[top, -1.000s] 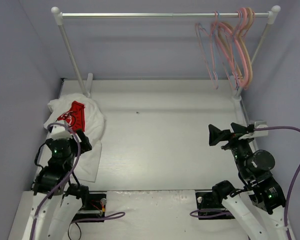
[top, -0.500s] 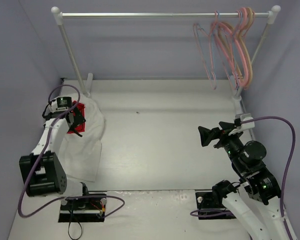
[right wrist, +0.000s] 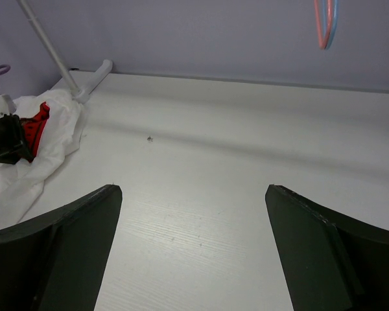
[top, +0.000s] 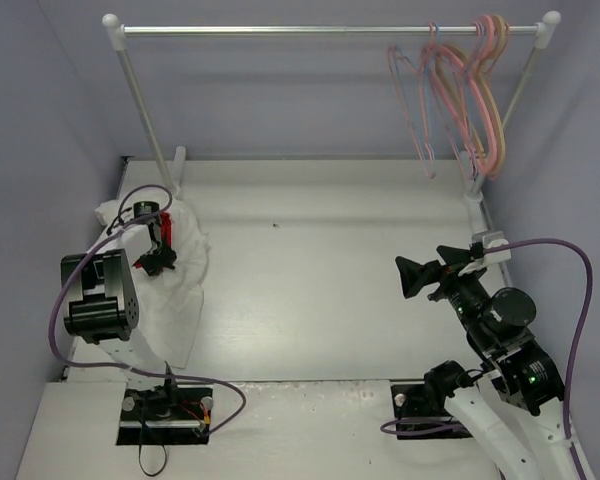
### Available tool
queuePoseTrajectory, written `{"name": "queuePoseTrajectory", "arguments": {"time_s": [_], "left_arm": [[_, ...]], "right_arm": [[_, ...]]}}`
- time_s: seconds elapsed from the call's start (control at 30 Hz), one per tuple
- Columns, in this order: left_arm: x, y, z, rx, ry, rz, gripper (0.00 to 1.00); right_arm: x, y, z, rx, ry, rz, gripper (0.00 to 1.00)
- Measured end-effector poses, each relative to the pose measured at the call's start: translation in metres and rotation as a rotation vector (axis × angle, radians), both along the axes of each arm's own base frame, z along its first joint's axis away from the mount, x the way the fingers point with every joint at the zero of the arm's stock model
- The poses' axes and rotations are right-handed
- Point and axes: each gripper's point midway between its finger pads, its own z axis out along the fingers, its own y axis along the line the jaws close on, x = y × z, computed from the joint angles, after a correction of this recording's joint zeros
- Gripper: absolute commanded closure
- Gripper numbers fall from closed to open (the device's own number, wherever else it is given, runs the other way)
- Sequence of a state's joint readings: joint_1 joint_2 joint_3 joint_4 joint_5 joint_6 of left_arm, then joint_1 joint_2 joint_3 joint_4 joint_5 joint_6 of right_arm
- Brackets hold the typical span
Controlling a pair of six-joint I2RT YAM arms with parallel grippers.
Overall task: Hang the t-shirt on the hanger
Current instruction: Move the tshirt to the center of the board
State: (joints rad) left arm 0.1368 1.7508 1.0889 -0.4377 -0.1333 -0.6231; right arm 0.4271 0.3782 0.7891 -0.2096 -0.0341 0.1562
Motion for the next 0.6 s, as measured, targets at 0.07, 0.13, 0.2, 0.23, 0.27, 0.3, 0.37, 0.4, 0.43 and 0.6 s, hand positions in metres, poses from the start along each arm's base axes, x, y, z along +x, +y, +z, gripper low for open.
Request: {"name": "queuePoseTrajectory", "arguments": {"time_s": [0.07, 0.13, 0.2, 0.23, 0.27, 0.3, 0.37, 0.4, 0.43, 0.6], "left_arm": [[-0.007, -0.004, 0.0, -0.018, -0.013, 0.019, 0.9], [-0.019, -0.009, 0.002, -0.03, -0.023, 0.025, 0.98], [-0.033, -0.016, 0.009, -0.027, -0.03, 0.018, 1.0], [-0.038, -0.021, 0.015, -0.024, -0.037, 0.003, 1.0], [-0.04, -0.027, 0.024, -0.02, -0.051, -0.021, 1.0], [-0.04, -0.036, 0.035, -0.014, -0.077, -0.055, 1.0], [-0.037, -0.06, 0.061, 0.002, -0.128, -0.154, 1.0], [-0.034, -0.076, 0.076, 0.005, -0.155, -0.217, 1.0], [-0.03, -0.095, 0.094, 0.015, -0.19, -0.293, 1.0], [-0.037, -0.198, 0.178, 0.021, -0.363, -0.653, 0.73]], "right_arm": [[0.0, 0.0, -0.001, 0.0, 0.001, 0.0, 0.0], [0.0, 0.0, -0.001, -0.001, 0.001, 0.0, 0.0], [-0.001, 0.0, -0.001, -0.001, 0.0, 0.0, 0.0], [-0.001, 0.0, -0.002, -0.001, 0.0, 0.0, 0.0], [-0.001, 0.0, -0.002, 0.0, -0.001, 0.0, 0.0], [-0.001, 0.0, -0.002, -0.001, -0.001, 0.0, 0.0], [-0.001, -0.001, -0.002, -0.001, -0.001, 0.0, 0.0], [-0.001, -0.001, -0.002, -0.002, -0.002, 0.0, 0.0], [-0.001, -0.001, -0.002, -0.003, -0.002, 0.0, 0.0], [0.0, -0.001, -0.003, -0.008, 0.001, 0.0, 0.0]]}}
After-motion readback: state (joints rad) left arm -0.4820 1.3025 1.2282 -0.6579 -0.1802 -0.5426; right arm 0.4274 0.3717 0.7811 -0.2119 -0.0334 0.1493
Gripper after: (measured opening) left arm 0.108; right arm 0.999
